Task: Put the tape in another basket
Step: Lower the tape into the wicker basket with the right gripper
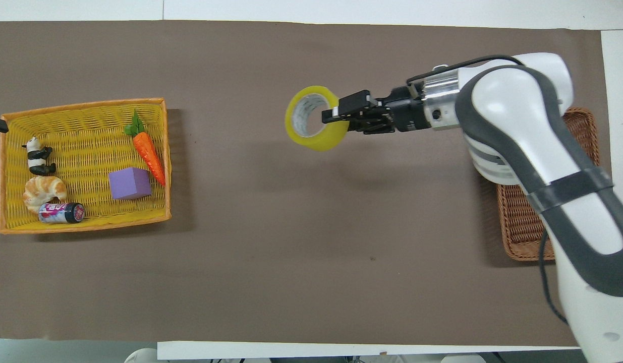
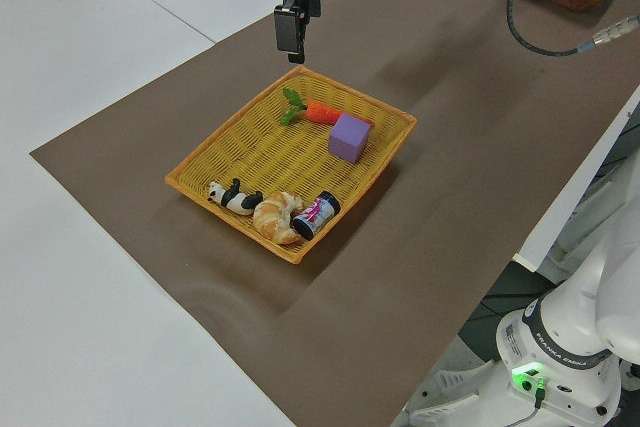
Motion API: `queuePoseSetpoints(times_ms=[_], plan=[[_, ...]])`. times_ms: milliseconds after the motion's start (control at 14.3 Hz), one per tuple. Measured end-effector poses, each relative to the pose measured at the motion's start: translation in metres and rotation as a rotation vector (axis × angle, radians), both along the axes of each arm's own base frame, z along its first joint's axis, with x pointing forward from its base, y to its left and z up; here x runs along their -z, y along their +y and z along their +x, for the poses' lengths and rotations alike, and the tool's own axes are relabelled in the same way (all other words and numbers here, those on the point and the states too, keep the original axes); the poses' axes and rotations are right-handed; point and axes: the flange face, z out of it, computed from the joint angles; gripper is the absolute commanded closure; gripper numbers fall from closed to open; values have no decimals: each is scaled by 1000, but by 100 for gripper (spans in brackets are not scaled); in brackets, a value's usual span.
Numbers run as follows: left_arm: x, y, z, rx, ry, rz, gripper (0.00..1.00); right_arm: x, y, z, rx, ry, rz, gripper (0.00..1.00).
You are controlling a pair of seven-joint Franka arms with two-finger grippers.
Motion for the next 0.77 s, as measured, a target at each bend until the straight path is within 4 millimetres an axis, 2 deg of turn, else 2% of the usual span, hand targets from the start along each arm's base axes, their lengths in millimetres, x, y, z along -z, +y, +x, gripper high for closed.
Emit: queuePoseSetpoints(times_ms=[140,280,419,559,629,769], plan=[[4,1,-1,23,12,48,0,5,-77,5,-24,-16,-30,100],[2,-15,0,73,14,105,0,8,-169,-1,-27,-18,-60,100],[-7,-36,0,116,16,122,0,9,-267,-22,-22,-31,-85,100],[-27,-56,-4,157,30,132,0,15,-358,-61,-45,-47,-121,100],[-37,-65,-5,175,33,140,0,18,-390,-79,-52,-51,-143,100],[-43,-84,-3,213,37,165,0,25,-431,-103,-42,-44,-181,100]])
